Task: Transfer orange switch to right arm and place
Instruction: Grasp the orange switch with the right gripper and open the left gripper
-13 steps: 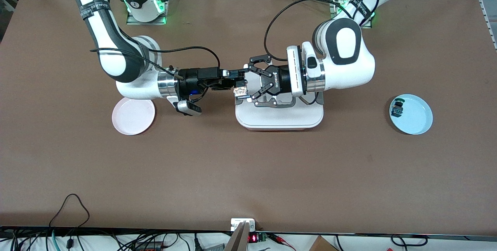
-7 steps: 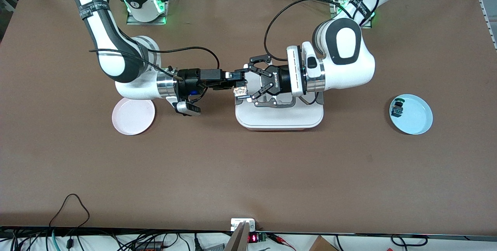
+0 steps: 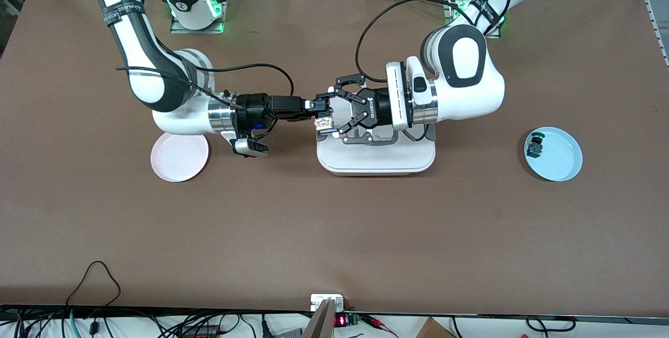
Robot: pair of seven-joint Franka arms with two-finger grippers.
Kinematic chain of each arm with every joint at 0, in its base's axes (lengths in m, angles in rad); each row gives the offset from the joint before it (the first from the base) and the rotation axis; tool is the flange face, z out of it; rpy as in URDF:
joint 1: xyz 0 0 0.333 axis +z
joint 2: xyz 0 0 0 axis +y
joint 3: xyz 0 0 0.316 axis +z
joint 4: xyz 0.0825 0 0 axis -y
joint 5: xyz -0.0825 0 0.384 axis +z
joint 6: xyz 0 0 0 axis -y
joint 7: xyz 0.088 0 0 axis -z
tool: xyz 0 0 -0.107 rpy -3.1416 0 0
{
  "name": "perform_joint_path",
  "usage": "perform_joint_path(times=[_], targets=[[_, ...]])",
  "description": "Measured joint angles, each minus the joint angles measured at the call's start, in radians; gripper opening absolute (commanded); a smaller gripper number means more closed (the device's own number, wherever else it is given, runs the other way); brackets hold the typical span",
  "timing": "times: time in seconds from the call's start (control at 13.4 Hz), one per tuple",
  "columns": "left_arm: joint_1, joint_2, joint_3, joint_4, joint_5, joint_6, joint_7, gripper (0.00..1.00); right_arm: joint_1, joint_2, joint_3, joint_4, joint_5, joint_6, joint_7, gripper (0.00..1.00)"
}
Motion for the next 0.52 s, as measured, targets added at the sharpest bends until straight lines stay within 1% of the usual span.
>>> perform_joint_path(times=[0.52], targets=[[0.0,0.0,0.0,0.003,0.0,0.0,0.003,0.27,0.0,0.0,-0.001,0.003,0.0,0.0,0.0,0.0]])
